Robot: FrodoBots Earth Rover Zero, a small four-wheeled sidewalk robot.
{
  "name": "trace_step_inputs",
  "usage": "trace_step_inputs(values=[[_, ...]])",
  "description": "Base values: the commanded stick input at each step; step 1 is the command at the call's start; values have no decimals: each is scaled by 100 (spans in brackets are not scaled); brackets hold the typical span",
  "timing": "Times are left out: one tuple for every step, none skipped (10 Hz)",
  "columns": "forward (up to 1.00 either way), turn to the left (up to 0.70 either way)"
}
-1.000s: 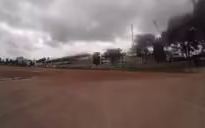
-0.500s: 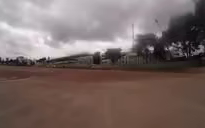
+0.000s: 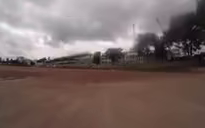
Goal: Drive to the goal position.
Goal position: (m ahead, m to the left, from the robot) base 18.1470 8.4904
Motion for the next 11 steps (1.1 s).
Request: trace_step_inputs(values=[[70,0],[70,0],[70,0],[70,0],[70,0],[70,0],[70,0],[70,0],[70,0],[70,0],[70,0]])
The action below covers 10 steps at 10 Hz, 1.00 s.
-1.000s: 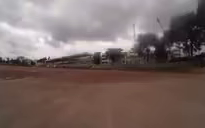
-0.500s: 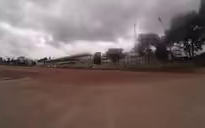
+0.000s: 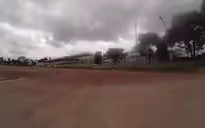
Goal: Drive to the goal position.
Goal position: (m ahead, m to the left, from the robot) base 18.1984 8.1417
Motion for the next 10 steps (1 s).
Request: trace_step_inputs(values=[[70,0],[70,0],[70,0],[70,0],[70,0],[70,0],[70,0],[70,0],[70,0],[70,0]])
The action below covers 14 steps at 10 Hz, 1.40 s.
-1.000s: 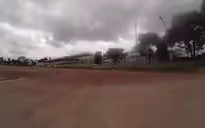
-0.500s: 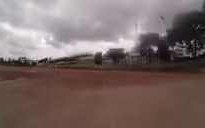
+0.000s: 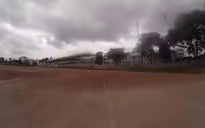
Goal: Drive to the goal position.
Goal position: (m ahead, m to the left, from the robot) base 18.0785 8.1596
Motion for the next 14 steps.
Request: trace_step_inputs(values=[[70,0],[70,0],[70,0],[70,0],[70,0],[70,0],[70,0],[70,0],[70,0],[70,0],[70,0],[70,0],[70,0],[70,0]])
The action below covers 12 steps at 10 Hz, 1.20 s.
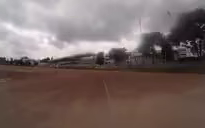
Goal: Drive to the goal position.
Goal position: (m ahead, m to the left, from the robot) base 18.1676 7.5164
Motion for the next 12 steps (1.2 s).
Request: trace_step_inputs(values=[[70,0],[70,0],[70,0],[70,0],[70,0],[70,0],[70,0],[70,0],[70,0],[70,0],[70,0],[70,0]])
